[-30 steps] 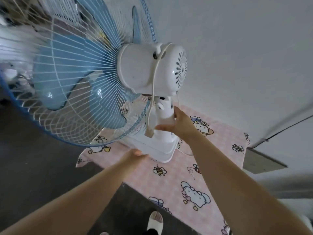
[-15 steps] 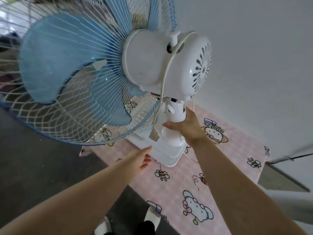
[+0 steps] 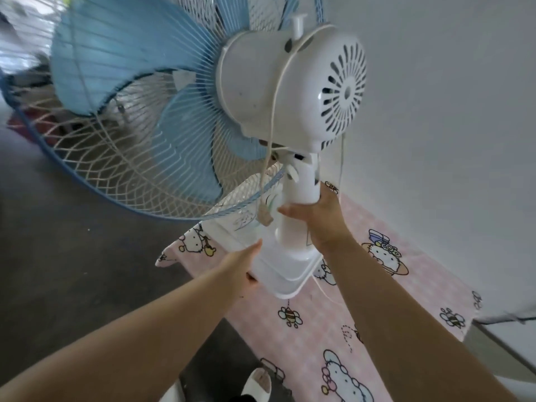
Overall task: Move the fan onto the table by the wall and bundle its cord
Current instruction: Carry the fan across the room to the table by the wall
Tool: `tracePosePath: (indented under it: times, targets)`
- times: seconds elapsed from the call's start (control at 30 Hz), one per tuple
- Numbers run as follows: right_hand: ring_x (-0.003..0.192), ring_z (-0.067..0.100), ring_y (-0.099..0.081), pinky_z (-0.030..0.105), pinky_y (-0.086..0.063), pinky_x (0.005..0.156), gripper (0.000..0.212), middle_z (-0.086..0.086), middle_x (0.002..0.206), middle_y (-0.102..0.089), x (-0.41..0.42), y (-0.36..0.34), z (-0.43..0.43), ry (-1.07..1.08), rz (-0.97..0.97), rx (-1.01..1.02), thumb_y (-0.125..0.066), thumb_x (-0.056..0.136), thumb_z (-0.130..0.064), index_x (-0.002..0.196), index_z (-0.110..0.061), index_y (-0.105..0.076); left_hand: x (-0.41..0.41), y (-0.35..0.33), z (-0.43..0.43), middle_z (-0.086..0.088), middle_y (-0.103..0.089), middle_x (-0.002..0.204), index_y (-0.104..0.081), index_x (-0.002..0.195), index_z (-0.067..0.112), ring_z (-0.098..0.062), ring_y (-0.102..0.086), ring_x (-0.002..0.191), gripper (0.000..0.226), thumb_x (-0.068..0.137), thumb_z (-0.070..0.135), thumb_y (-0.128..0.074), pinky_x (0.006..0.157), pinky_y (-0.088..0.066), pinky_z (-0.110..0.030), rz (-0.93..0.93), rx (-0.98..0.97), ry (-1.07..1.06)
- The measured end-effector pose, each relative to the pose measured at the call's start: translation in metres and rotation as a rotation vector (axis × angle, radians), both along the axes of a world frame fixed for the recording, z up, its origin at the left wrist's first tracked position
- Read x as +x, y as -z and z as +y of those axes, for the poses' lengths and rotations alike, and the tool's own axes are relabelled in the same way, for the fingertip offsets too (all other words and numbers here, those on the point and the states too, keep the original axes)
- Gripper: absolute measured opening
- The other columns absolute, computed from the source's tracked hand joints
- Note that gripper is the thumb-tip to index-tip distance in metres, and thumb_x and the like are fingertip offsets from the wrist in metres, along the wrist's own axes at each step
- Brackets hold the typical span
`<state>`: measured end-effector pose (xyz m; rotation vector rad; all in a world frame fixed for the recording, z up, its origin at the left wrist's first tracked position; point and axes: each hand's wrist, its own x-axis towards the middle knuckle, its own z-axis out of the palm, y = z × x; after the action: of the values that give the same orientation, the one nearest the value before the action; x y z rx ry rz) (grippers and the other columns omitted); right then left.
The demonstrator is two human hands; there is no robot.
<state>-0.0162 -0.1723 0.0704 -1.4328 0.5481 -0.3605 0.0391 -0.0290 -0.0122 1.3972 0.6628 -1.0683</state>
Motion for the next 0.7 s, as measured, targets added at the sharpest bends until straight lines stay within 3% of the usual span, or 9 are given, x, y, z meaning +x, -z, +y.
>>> tracePosePath:
  times: [0.13,0.27,0.4,0.47,0.53,0.63,0.7]
  targets:
    - [0.067,0.010,-0.065,0.027,-0.056,0.060,0.043,-0.004,0.073,-0.067,0.023,-0.019,0.014,-0.040,-0.042,-0.002,-0.080,0.053,-0.001,0.091,-0.014,-0.064,0.020,-0.012,0.017,-0.008,-0.071,0.082,-0.061,0.087,0.012,-0.028,-0.067,0.079,0.025,0.076,0.028,-0.076,0.079,-0.057,-0.045,-0.083,0.032,-0.051]
    - [0.065,0.007,-0.066,0.024,-0.057,0.057,0.042,-0.008,0.069,-0.068,0.056,-0.044,0.034,-0.097,-0.093,-0.026,-0.081,0.054,-0.002,0.089,-0.020,-0.064,0.050,-0.037,0.042,-0.003,-0.075,0.064,-0.064,0.084,0.016,-0.024,-0.069,0.071,0.022,0.075,0.031,-0.077,0.061,-0.058,-0.034,-0.146,-0.019,-0.129]
    - [0.075,0.015,-0.065,0.036,-0.060,0.067,0.046,-0.004,0.080,-0.067,0.102,-0.076,0.066,-0.118,-0.145,-0.029,-0.081,0.052,-0.005,0.089,-0.026,-0.064,0.090,-0.072,0.076,-0.007,-0.072,0.089,-0.063,0.096,0.016,-0.026,-0.068,0.081,0.029,0.075,0.028,-0.078,0.060,-0.055,-0.035,-0.214,-0.085,-0.175]
    - [0.077,0.019,-0.065,0.043,-0.059,0.072,0.044,-0.001,0.081,-0.067,0.126,-0.093,0.085,-0.114,-0.163,-0.045,-0.082,0.052,-0.003,0.086,-0.026,-0.064,0.112,-0.088,0.095,-0.009,-0.071,0.098,-0.062,0.102,0.016,-0.029,-0.067,0.088,0.032,0.076,0.026,-0.077,0.068,-0.057,-0.040,-0.246,-0.135,-0.172]
    - [0.075,0.019,-0.066,0.041,-0.059,0.068,0.042,-0.001,0.080,-0.068,0.152,-0.108,0.105,-0.122,-0.173,-0.059,-0.082,0.050,-0.007,0.085,-0.024,-0.066,0.137,-0.104,0.114,-0.011,-0.071,0.101,-0.061,0.106,0.016,-0.030,-0.067,0.090,0.031,0.079,0.024,-0.075,0.075,-0.057,-0.046,-0.276,-0.151,-0.168]
    - [0.083,0.023,-0.066,0.041,-0.059,0.070,0.054,0.002,0.087,-0.068,0.197,-0.126,0.143,-0.140,-0.182,-0.092,-0.082,0.048,-0.014,0.100,-0.018,-0.065,0.180,-0.123,0.151,-0.010,-0.070,0.099,-0.060,0.105,0.018,-0.029,-0.066,0.087,0.027,0.081,0.022,-0.072,0.064,-0.056,-0.042,-0.320,-0.168,-0.175]
    - [0.087,0.026,-0.065,0.046,-0.059,0.076,0.050,0.003,0.088,-0.067,0.225,-0.134,0.166,-0.149,-0.207,-0.103,-0.081,0.050,-0.013,0.097,-0.021,-0.066,0.207,-0.132,0.174,-0.010,-0.069,0.106,-0.059,0.109,0.019,-0.030,-0.065,0.094,0.030,0.082,0.021,-0.072,0.071,-0.057,-0.046,-0.333,-0.188,-0.171]
